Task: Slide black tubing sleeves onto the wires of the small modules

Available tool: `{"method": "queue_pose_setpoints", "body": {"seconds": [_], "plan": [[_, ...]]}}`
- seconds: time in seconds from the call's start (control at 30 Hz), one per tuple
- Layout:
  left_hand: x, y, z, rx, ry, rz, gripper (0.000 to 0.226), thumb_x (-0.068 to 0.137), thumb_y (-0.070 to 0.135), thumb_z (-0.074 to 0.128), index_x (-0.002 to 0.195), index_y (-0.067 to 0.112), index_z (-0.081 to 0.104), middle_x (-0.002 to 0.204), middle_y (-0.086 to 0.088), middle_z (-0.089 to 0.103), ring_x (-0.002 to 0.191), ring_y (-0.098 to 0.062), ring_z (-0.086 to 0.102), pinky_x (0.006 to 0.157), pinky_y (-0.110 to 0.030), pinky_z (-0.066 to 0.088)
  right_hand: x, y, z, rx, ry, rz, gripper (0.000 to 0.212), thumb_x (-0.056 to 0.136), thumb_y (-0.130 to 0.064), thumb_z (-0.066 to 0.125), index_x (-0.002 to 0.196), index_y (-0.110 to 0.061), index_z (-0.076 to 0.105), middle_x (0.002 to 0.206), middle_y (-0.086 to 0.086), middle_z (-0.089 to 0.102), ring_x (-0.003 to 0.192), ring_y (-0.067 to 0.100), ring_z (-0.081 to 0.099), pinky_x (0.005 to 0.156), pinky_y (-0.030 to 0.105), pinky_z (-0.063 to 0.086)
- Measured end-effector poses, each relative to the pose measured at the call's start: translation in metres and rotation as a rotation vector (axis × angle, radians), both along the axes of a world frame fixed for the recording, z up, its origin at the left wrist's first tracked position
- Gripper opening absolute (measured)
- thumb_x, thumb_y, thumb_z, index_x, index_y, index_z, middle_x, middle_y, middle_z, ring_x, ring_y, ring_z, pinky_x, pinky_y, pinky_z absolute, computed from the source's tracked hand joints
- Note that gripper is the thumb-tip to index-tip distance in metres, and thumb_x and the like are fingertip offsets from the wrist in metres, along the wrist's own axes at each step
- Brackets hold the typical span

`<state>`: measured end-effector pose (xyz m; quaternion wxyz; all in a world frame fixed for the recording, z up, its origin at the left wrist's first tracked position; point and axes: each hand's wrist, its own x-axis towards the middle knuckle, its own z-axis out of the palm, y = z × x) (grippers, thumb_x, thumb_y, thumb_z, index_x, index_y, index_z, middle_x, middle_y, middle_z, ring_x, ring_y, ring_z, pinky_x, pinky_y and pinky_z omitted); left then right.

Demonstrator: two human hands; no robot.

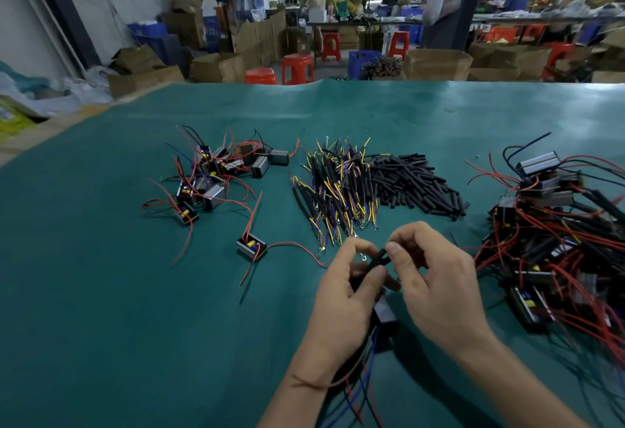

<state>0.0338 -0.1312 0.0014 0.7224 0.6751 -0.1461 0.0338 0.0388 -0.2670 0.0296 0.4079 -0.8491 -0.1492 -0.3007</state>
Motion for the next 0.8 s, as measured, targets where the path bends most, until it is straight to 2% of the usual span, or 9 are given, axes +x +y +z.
{"method": "queue_pose_setpoints", "body": {"seconds": [0.1, 0.2, 0.3, 0.37, 0.5, 0.6, 0.67, 0.8], "plan": [[0.001, 0.001, 0.004, -0.035, 0.05, 0.007, 0.02, 0.096, -0.007, 0.057, 0.104, 0.011, 0.051, 0.082, -0.013, 0.058, 0.076, -0.018, 0.06, 0.076, -0.027, 0.047, 0.001, 0.001, -0.001, 0.039, 0.008, 0.011, 0.015, 0.096, -0.011, 0.066, 0.085, -0.019, 0.06, 0.077, -0.013, 0.06, 0.074, 0.009, 0.059, 0.067, 0.02, 0.045], [0.001, 0.003, 0.009, -0.067, 0.07, 0.003, 0.018, 0.085, 0.009, 0.063, 0.098, 0.014, 0.051, 0.083, -0.015, 0.048, 0.079, -0.024, 0.043, 0.075, -0.036, 0.037, 0.001, 0.003, -0.002, 0.068, 0.044, 0.044, 0.02, 0.093, -0.004, 0.069, 0.085, -0.02, 0.06, 0.078, -0.012, 0.06, 0.074, 0.009, 0.059, 0.068, 0.017, 0.043], [0.002, 0.003, 0.01, -0.119, 0.123, 0.025, 0.018, 0.074, 0.007, 0.06, 0.088, 0.013, 0.05, 0.078, -0.012, 0.043, 0.074, -0.023, 0.035, 0.064, -0.031, 0.034, 0.001, 0.005, -0.002, 0.086, 0.054, 0.081, 0.022, 0.092, -0.003, 0.07, 0.085, -0.022, 0.06, 0.079, -0.014, 0.061, 0.076, 0.007, 0.059, 0.069, 0.013, 0.041], [0.002, 0.003, 0.008, -0.107, 0.122, 0.048, 0.015, 0.072, 0.007, 0.057, 0.086, 0.01, 0.052, 0.074, -0.013, 0.047, 0.07, -0.02, 0.042, 0.061, -0.028, 0.036, 0.001, 0.004, -0.002, 0.085, 0.051, 0.084, 0.022, 0.093, -0.004, 0.069, 0.086, -0.022, 0.06, 0.079, -0.014, 0.06, 0.076, 0.008, 0.059, 0.069, 0.015, 0.042], [0.0, 0.003, 0.003, -0.065, 0.065, 0.079, 0.014, 0.085, 0.018, 0.058, 0.087, 0.004, 0.058, 0.074, -0.007, 0.062, 0.07, -0.014, 0.057, 0.068, -0.021, 0.046, 0.0, 0.0, -0.002, 0.045, 0.033, 0.073, 0.019, 0.095, -0.006, 0.067, 0.087, -0.021, 0.058, 0.08, -0.015, 0.059, 0.076, 0.004, 0.058, 0.068, 0.012, 0.04], [-0.001, 0.003, 0.0, 0.048, -0.025, 0.136, 0.011, 0.093, 0.012, 0.062, 0.087, 0.003, 0.061, 0.074, -0.003, 0.064, 0.069, -0.009, 0.059, 0.068, -0.02, 0.047, -0.001, -0.001, -0.001, -0.009, 0.021, 0.053, 0.021, 0.097, -0.005, 0.064, 0.088, -0.022, 0.054, 0.081, -0.017, 0.055, 0.076, -0.002, 0.053, 0.07, 0.009, 0.037], [0.0, 0.003, -0.003, 0.134, -0.061, 0.183, 0.011, 0.097, 0.005, 0.062, 0.085, 0.005, 0.061, 0.072, -0.001, 0.064, 0.067, -0.008, 0.057, 0.066, -0.022, 0.046, -0.002, -0.001, 0.0, -0.023, 0.059, 0.046, 0.022, 0.096, -0.006, 0.065, 0.086, -0.022, 0.054, 0.079, -0.017, 0.055, 0.074, -0.001, 0.054, 0.069, 0.009, 0.038], [0.001, 0.002, -0.003, 0.174, -0.078, 0.219, 0.014, 0.092, 0.018, 0.061, 0.078, 0.019, 0.056, 0.064, 0.011, 0.056, 0.061, -0.005, 0.047, 0.061, -0.022, 0.042, 0.002, -0.008, 0.008, 0.095, 0.209, 0.069, 0.02, 0.094, -0.019, 0.07, 0.077, -0.026, 0.062, 0.068, -0.013, 0.064, 0.066, 0.005, 0.06, 0.061, 0.012, 0.042]]}}
